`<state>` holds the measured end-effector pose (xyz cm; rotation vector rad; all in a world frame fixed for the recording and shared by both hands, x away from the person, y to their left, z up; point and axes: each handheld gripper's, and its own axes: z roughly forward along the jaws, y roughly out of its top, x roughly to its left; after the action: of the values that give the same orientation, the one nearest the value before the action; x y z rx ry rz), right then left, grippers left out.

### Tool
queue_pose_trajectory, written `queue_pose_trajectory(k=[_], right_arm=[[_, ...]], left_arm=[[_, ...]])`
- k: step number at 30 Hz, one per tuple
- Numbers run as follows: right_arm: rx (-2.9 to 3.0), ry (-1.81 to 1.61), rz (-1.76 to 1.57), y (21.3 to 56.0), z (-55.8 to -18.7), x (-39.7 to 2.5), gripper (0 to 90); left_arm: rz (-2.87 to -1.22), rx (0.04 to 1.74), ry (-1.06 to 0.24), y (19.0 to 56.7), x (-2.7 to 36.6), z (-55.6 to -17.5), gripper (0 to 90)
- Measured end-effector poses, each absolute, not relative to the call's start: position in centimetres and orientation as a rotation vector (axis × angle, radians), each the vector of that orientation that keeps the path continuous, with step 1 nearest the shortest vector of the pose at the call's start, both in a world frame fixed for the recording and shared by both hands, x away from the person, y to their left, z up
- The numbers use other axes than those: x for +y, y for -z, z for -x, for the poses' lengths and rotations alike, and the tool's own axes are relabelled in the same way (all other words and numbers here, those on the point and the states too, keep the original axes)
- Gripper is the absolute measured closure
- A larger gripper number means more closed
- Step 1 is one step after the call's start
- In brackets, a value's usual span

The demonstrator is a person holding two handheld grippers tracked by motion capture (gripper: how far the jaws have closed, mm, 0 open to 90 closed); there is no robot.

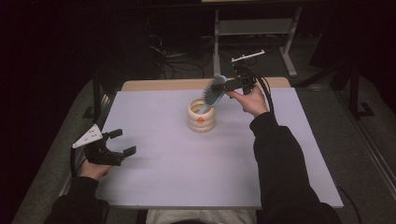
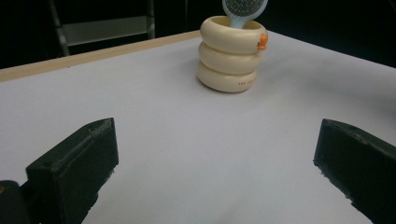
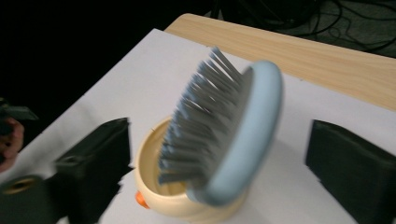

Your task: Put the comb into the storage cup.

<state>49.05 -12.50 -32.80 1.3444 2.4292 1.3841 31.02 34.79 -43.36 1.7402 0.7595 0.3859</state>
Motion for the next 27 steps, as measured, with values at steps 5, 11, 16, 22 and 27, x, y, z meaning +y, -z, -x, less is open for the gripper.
queue_pose_trajectory(k=[5,11,16,22,27], right_arm=[[2.412,-1.402,-1.331,33.0,-48.5,-13.6,0.0],[2.384,-1.451,-1.323,32.8,-48.0,-15.0,0.0],[2.385,-1.454,-1.302,32.8,-47.6,-15.8,0.0],[2.387,-1.499,-1.265,33.2,-47.0,-16.7,0.0],[2.361,-1.518,-1.229,32.9,-46.4,-17.4,0.0]], left_arm=[[-1.75,0.763,-0.386,43.5,34.6,-31.1,0.0],[-1.747,0.787,-0.4,43.5,34.9,-31.1,0.0],[-1.747,0.79,-0.395,43.5,34.9,-31.1,0.0],[-1.747,0.792,-0.388,43.5,34.9,-31.1,0.0],[-1.752,0.793,-0.386,43.5,34.9,-31.1,0.0]])
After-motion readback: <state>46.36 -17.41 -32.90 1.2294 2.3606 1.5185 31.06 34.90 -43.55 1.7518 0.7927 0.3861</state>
